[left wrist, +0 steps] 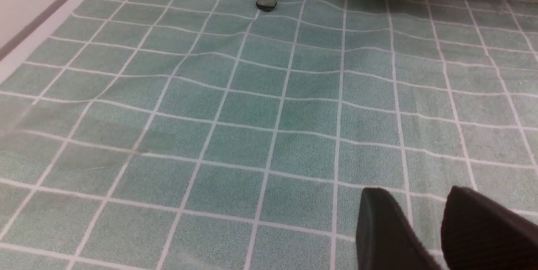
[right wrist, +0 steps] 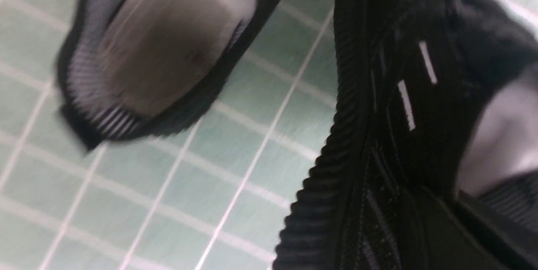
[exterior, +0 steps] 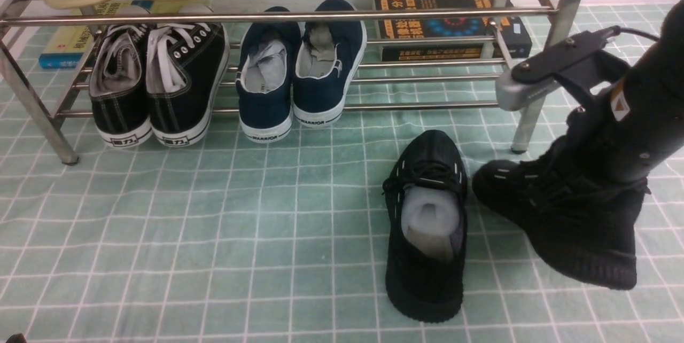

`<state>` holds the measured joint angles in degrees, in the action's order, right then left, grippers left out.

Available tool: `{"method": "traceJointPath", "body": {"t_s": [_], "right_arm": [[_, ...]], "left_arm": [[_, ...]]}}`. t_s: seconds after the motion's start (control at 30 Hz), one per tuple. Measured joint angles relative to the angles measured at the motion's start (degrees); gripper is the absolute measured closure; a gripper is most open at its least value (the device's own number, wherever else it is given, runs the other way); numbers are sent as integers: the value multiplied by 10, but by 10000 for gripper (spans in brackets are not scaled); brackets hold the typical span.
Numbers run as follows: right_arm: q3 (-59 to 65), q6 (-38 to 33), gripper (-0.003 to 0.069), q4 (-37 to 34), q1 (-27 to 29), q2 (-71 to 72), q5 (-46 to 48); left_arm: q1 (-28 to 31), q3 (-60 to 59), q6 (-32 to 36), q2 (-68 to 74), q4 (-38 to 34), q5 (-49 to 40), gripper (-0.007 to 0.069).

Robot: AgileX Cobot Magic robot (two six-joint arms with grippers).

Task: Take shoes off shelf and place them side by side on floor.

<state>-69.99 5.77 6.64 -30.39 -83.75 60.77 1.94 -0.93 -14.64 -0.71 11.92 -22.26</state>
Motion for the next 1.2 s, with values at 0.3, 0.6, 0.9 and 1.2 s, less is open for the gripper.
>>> {"method": "traceJointPath", "body": {"t_s": [0.3,0.6,0.9,1.2], "right_arm": [[0,26,648,50,0,-8,-29],[0,49,641,75,0,-59,-56],[0,51,626,-16,0,-114,-58],[-4,12,400,-150,0,-116,-60]], "left_arm": [[0,0,0,0,0,0,383],[0,0,0,0,0,0,383],[0,0,0,0,0,0,383],[0,0,0,0,0,0,383]]}}
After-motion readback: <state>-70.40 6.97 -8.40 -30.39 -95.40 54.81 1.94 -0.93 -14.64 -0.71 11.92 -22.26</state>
